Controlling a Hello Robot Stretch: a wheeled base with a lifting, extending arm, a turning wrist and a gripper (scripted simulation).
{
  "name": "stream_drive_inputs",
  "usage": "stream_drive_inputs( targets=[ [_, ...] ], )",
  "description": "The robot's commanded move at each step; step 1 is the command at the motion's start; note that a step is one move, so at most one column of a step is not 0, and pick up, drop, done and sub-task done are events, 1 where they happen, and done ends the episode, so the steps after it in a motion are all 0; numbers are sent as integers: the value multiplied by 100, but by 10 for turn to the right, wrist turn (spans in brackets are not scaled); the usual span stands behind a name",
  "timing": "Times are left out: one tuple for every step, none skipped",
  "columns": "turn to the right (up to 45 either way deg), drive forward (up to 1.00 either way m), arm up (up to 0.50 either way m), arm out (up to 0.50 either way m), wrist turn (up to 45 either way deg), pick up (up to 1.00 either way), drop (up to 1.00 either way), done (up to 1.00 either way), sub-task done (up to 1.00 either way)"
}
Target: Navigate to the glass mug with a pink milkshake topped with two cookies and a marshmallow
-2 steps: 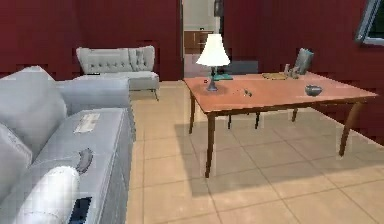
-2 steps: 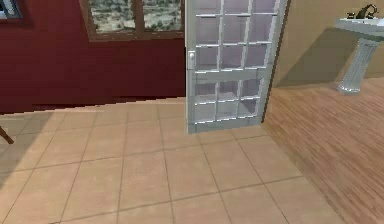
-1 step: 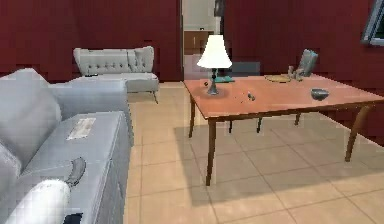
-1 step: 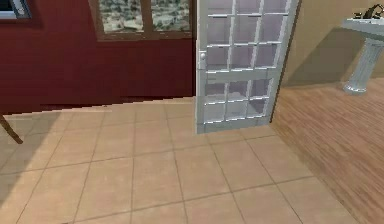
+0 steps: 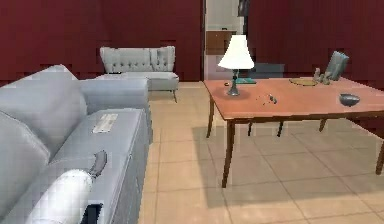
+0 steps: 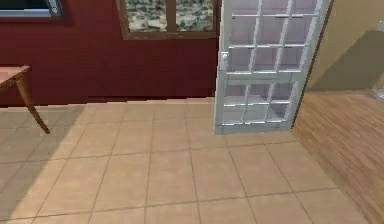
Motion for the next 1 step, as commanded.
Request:
stream_drive_inputs(
  targets=[
    [-30, 0, 0, 0, 0, 0, 0, 0, 0]
  ],
)
